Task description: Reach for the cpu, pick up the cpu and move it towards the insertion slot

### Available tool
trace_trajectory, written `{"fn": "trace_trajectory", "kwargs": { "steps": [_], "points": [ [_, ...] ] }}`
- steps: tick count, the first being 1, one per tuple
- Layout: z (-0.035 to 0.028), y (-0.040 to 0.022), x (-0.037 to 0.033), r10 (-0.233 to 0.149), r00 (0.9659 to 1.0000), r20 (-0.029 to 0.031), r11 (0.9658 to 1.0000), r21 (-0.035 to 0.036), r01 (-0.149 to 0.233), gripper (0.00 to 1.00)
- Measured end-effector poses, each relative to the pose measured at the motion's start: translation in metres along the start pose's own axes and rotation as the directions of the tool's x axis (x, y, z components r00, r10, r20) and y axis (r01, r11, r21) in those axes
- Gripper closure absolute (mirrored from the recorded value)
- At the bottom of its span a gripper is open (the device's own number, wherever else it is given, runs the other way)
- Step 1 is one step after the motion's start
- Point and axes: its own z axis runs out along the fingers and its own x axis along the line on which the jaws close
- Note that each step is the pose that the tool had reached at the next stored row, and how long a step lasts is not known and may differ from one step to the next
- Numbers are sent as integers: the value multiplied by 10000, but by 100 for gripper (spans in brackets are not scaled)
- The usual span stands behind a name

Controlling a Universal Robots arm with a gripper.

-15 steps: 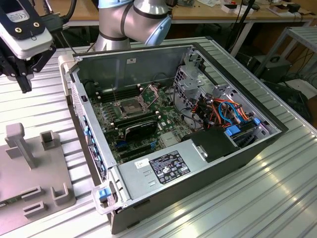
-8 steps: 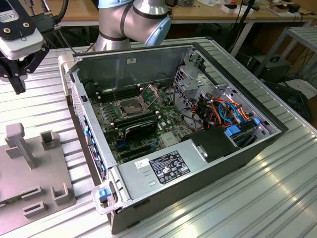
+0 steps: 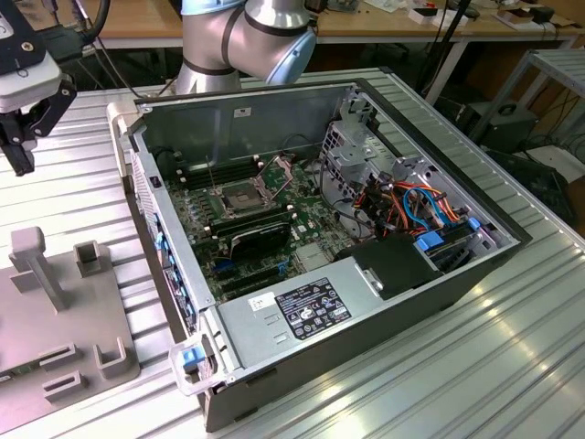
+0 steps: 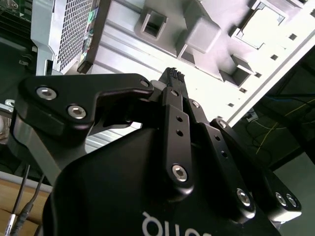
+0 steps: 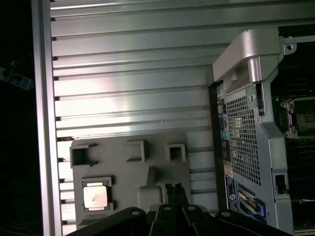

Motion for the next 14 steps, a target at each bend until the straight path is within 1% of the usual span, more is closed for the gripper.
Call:
{"fn": "trace_trajectory", "kwargs": {
  "steps": [6,12,14],
  "points": [
    [-2,-6,75,0,10000,1,10000,0,0,89],
    [-5,-17,178,0,10000,0,10000,0,0,89],
    [-7,-38,255,1,10000,0,10000,0,-1,89]
  ]
}}
